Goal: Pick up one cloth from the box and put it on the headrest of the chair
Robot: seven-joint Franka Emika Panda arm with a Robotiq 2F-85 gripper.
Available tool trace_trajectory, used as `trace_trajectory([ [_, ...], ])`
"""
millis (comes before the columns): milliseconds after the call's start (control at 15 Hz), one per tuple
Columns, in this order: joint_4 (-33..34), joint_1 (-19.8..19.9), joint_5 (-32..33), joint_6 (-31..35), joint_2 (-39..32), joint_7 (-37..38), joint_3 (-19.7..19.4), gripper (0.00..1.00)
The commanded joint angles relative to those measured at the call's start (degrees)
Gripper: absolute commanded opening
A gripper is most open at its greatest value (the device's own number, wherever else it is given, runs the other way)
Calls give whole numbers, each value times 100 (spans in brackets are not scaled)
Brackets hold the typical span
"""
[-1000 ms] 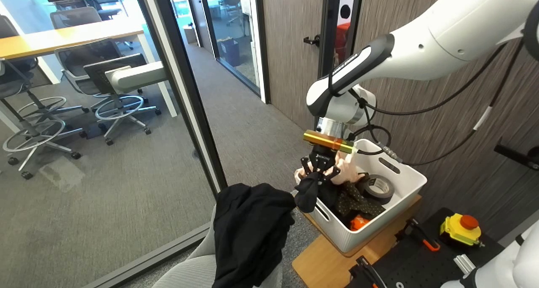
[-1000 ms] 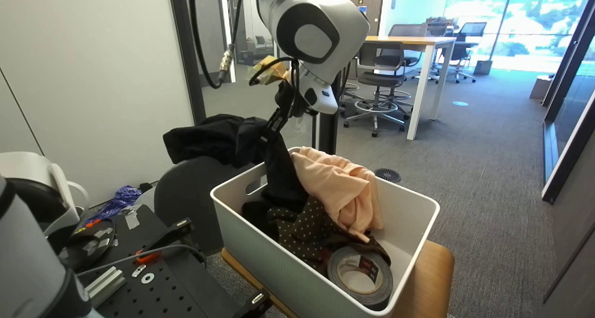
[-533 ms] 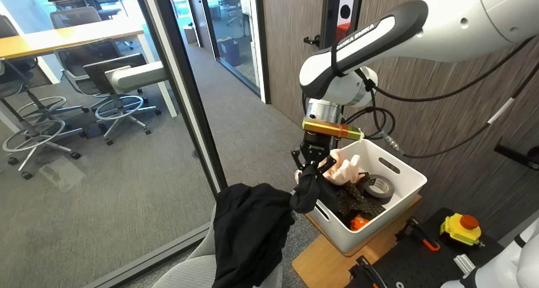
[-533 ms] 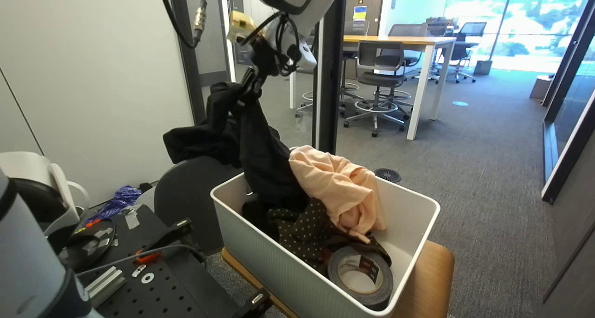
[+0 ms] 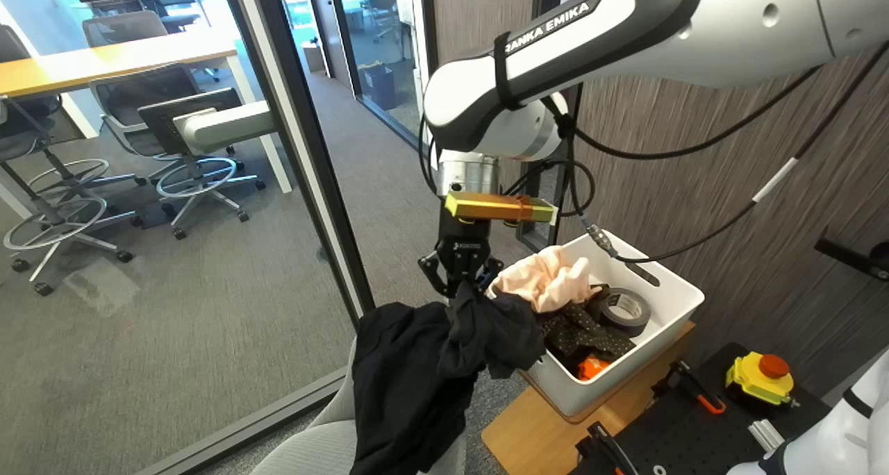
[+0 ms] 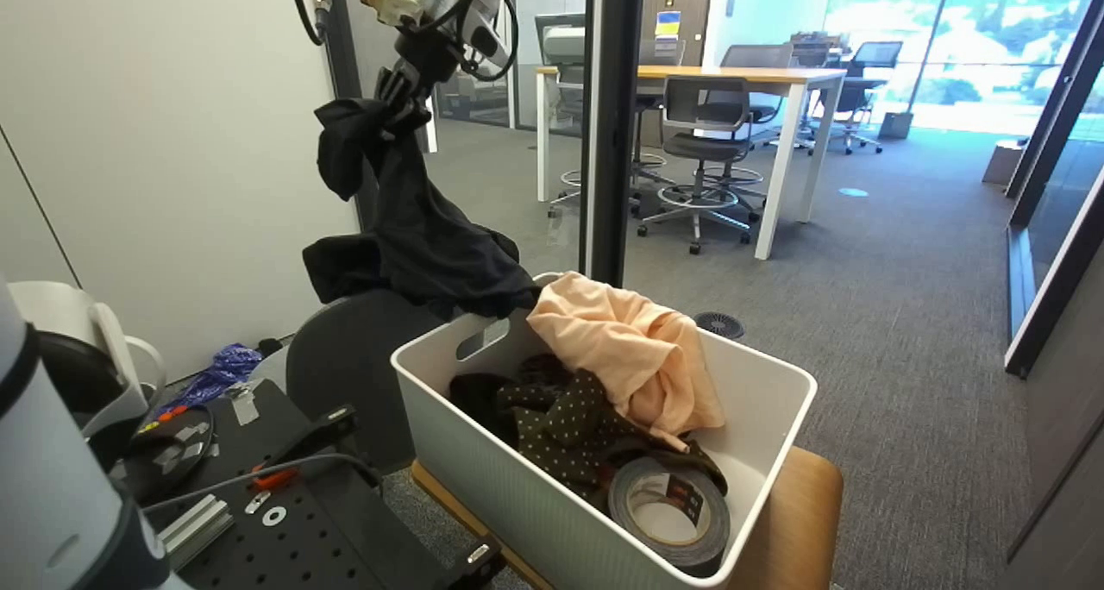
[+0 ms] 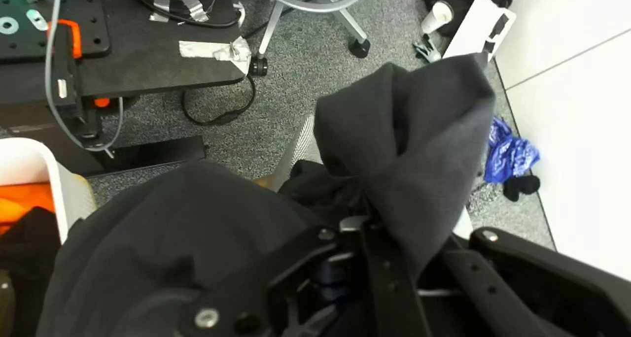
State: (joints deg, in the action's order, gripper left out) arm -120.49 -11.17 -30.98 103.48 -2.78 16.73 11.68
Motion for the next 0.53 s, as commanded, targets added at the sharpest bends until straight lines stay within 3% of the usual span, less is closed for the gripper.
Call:
trace_trajectory([
  [0, 965, -148, 371, -520, -657, -519, 122, 2],
  [467, 2811, -359, 1121, -1485, -2382, -1291, 207, 2],
])
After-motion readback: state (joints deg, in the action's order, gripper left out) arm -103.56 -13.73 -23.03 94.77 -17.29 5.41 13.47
